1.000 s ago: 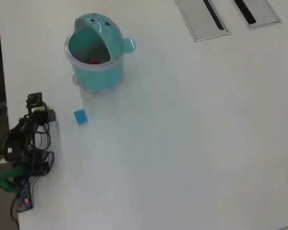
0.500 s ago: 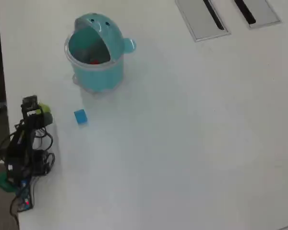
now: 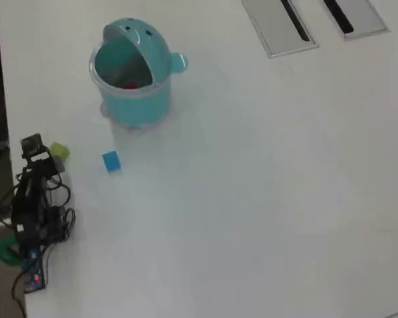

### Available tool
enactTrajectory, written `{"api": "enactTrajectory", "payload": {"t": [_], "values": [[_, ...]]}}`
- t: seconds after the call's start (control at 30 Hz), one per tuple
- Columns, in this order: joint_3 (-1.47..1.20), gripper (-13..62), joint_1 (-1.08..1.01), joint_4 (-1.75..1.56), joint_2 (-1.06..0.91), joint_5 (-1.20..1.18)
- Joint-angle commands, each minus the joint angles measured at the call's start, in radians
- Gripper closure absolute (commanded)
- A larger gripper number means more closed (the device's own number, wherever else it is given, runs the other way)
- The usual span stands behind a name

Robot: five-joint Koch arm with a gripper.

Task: Grasp RGB lego blocks and put them in the bin one by one.

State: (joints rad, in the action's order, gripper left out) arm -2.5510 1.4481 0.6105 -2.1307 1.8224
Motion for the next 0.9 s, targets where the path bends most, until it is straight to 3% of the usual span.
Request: {"api": "enactTrajectory", "payload": {"t": [0.0, 0.87], "values": [[0.069, 22.1, 0.005, -0.037, 0.018, 0.003], [0.288, 21.5, -0.061, -0.244, 0.405, 0.006]]}}
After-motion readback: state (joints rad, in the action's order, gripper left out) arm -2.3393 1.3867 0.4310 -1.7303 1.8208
